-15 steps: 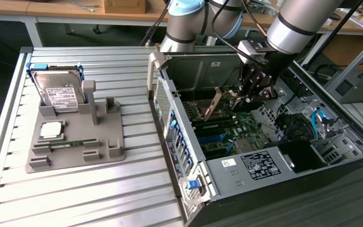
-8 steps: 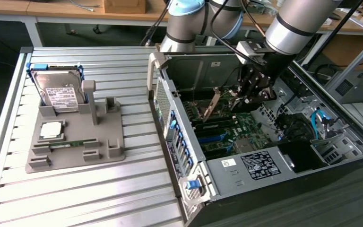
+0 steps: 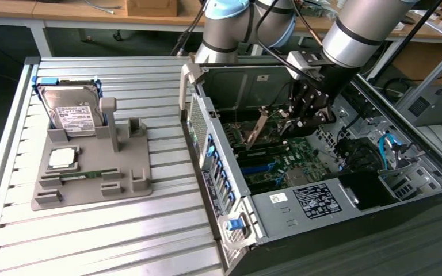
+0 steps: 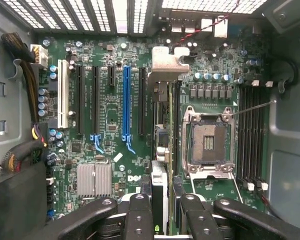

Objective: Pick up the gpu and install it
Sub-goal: 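Insert the gpu into the slot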

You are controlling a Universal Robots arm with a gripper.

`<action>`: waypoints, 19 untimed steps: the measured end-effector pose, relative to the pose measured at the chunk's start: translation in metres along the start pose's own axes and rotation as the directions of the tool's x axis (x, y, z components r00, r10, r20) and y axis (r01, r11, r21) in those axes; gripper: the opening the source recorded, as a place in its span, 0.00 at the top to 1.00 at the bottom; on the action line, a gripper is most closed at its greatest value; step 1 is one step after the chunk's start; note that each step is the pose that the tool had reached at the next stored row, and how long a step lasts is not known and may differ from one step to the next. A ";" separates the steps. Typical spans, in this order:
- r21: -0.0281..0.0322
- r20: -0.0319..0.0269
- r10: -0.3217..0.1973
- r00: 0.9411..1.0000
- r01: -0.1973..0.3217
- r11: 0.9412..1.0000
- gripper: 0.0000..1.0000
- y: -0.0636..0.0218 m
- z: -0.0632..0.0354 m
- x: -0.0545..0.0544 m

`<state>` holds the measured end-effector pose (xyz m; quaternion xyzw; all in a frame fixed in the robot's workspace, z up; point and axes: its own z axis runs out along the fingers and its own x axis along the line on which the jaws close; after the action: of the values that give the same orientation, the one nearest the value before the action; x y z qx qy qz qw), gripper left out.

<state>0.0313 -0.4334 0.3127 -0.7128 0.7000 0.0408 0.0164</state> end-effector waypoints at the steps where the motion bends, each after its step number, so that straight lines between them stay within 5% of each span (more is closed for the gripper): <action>1: 0.000 0.000 0.000 1.000 0.000 1.000 0.73 0.0005 0.0002 0.000; 19: 0.000 0.000 0.000 1.000 0.000 1.000 0.73 0.0145 0.0030 0.006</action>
<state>0.0169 -0.4395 0.3097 -0.7128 0.7000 0.0408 0.0163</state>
